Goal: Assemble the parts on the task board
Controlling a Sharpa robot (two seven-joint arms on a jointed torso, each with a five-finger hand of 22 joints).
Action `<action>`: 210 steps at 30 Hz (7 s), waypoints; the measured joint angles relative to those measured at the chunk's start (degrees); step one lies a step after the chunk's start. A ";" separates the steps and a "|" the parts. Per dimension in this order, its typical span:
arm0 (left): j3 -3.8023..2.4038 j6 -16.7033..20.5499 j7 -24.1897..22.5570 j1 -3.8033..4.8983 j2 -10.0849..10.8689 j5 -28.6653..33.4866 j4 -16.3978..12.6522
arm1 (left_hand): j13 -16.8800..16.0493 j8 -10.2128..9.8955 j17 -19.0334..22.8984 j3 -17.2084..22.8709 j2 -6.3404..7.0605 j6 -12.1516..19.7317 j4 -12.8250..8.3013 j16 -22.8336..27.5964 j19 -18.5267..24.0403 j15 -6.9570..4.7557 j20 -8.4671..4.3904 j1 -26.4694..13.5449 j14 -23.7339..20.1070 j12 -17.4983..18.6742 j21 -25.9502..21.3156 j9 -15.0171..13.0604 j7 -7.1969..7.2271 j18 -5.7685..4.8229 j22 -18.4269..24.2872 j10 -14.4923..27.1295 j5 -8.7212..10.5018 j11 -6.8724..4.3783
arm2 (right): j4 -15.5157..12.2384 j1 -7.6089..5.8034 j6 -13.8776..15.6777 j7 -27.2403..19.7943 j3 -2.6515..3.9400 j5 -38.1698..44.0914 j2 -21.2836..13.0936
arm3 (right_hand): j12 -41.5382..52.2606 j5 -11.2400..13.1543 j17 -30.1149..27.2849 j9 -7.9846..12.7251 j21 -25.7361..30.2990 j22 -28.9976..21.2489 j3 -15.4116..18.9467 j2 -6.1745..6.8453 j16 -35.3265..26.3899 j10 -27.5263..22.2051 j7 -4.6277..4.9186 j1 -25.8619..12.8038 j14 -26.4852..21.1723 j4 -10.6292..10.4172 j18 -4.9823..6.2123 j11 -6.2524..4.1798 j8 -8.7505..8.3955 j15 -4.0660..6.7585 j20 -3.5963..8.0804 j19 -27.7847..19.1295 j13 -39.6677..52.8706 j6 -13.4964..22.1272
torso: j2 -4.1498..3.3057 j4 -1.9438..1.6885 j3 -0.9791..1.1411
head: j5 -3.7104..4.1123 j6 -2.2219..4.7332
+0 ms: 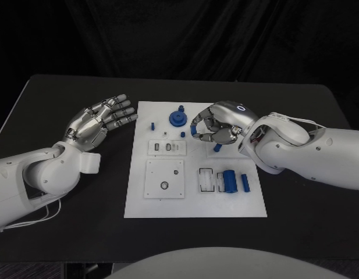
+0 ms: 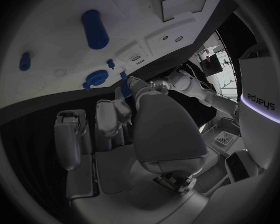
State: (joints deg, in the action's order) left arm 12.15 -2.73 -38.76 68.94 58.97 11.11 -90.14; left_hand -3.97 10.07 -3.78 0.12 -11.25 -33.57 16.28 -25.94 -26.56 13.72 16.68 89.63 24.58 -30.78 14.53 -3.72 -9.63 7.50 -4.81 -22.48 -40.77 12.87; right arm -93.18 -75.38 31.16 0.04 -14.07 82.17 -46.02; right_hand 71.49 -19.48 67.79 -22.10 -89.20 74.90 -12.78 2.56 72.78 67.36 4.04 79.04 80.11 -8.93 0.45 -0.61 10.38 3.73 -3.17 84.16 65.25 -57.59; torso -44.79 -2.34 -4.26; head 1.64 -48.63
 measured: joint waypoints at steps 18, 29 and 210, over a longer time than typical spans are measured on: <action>0.00 0.02 0.17 0.00 -0.14 0.00 -0.01 | 0.00 0.00 0.01 0.16 0.31 0.00 0.16 0.00 0.00 0.00 0.00 -0.31 0.00 -0.22 0.00 0.00 0.00 0.00 -0.01 0.03 0.00 -0.03 | 4.19 2.20 -1.28 0.72 0.01 0.54 5.09 | 0.00 -0.83 -0.42 0.00 0.46 0.04 -0.37 0.47 -0.01 0.00 0.21 0.62 0.00 0.08 0.01 0.01 0.00 0.00 0.00 0.00 -0.29 -0.21 | 0.00 -0.02 -0.01 | -0.08 -0.03; 0.00 0.01 0.27 0.00 -0.40 0.00 0.23 | 0.00 0.00 0.01 0.16 0.30 0.00 0.16 0.00 0.00 0.00 0.00 -0.30 0.00 -0.22 0.00 0.00 0.00 0.00 -0.01 0.03 0.00 -0.04 | 5.35 2.63 -2.07 2.64 0.02 2.25 6.46 | 0.00 -0.83 -0.51 0.00 0.73 0.04 -0.36 0.56 -0.01 -0.21 0.20 0.67 0.00 0.08 0.00 0.22 0.00 0.00 0.00 0.00 -0.35 -0.21 | -0.01 -0.02 0.02 | -0.10 -0.22; -0.02 -11.90 70.36 10.60 -27.73 -64.44 16.42 | -71.01 27.38 -71.15 1.33 4.42 -10.43 -0.72 -63.91 -57.45 -15.98 -12.44 -23.01 59.36 -59.29 74.12 -33.24 5.54 -6.28 -70.13 -61.56 29.86 -12.35 | 2.15 4.34 3.19 -19.10 -0.22 -40.60 -14.08 | -10.65 -0.72 -8.45 5.84 9.39 0.01 -2.10 -3.77 -8.01 -17.19 2.95 -0.01 -6.57 -7.35 1.82 3.47 -1.68 -3.28 -2.87 -1.04 -16.25 1.09 | 11.88 4.68 7.16 | -5.68 -1.39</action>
State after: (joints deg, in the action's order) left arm 12.13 -14.63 31.61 79.54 31.24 -53.33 -73.72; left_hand -74.98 37.46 -74.93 1.45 -6.83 -44.00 15.55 -89.85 -84.01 -2.26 4.24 66.62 83.94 -90.07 88.65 -36.96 -4.09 1.22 -74.94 -84.04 -10.91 0.52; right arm -91.04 -71.04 34.36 -19.07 -14.29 41.57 -60.10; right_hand 60.84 -20.21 59.34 -16.27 -79.81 74.92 -14.88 -1.22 64.77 50.17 6.99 79.03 73.53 -16.28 2.27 2.86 8.71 0.44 -6.04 83.12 49.00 -56.50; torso -32.91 2.34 2.90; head -4.04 -50.02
